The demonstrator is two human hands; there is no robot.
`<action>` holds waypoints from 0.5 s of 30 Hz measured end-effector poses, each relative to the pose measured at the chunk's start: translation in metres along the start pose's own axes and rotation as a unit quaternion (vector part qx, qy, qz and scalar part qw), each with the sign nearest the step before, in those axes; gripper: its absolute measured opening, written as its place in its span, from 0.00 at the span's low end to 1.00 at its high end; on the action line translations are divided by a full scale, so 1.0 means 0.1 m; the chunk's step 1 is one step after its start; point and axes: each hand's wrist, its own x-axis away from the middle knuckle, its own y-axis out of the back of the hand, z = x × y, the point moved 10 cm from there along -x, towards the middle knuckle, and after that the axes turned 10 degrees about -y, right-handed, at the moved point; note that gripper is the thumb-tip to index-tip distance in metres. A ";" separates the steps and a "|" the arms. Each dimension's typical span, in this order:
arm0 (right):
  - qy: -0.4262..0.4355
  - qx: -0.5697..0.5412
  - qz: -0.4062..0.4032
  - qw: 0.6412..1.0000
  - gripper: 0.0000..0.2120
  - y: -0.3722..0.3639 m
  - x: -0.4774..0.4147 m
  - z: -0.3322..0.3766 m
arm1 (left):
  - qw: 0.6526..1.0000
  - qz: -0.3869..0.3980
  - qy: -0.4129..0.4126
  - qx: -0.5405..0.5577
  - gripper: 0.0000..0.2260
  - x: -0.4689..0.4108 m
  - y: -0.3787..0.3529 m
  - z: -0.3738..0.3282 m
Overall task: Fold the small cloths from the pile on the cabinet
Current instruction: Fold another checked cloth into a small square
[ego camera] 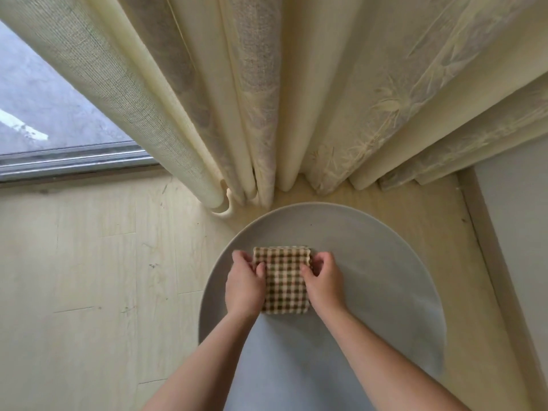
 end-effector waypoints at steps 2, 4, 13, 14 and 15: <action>0.145 0.111 -0.083 0.980 0.14 0.20 0.23 0.23 | 0.985 -0.040 -0.129 -0.110 0.08 0.09 0.18 -0.27; 0.259 0.237 -0.103 0.931 0.21 0.17 0.45 0.37 | 0.929 -0.021 -0.297 -0.220 0.12 0.24 0.14 -0.55; 0.165 0.482 0.075 0.857 0.38 -0.23 0.31 0.10 | 0.839 0.209 -0.256 -0.433 0.34 0.26 -0.34 -0.25; 0.161 0.475 0.084 0.861 0.38 -0.20 0.36 0.12 | 0.844 0.209 -0.250 -0.426 0.34 0.29 -0.29 -0.28; 0.159 0.469 0.092 0.864 0.37 -0.15 0.43 0.16 | 0.851 0.209 -0.244 -0.416 0.35 0.34 -0.22 -0.32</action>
